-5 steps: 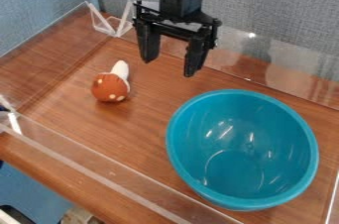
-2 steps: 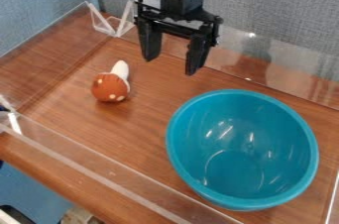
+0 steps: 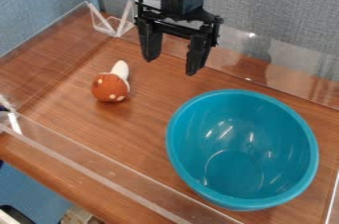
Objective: Put the mushroom in the blue bowl
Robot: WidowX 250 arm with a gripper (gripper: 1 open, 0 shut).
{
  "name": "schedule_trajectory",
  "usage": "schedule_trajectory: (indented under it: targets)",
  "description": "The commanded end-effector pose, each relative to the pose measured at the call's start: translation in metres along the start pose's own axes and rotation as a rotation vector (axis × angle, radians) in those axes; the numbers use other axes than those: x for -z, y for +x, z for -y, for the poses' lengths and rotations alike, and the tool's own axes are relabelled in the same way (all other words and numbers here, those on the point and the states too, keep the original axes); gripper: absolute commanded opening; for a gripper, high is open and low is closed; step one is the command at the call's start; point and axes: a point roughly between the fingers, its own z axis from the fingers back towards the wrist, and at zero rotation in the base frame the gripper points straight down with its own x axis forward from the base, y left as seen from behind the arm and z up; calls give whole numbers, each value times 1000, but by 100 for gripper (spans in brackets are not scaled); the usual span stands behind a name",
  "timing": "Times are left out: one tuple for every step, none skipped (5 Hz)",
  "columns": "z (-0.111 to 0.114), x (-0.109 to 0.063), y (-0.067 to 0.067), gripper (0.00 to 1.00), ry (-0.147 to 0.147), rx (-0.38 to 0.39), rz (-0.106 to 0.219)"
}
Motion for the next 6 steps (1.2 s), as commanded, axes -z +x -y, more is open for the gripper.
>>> schedule_trajectory:
  targets:
    - [-1,-25,3,100,0,4,89]
    - [-1,-27,2,100,-2,6,92]
    - [0,-28,2,100,-4,8,95]
    - [0,-29,2,100,-6,10,99]
    - [0,-31,1,100,-8,12,102]
    - [0,-32,1,100,-9,14,106]
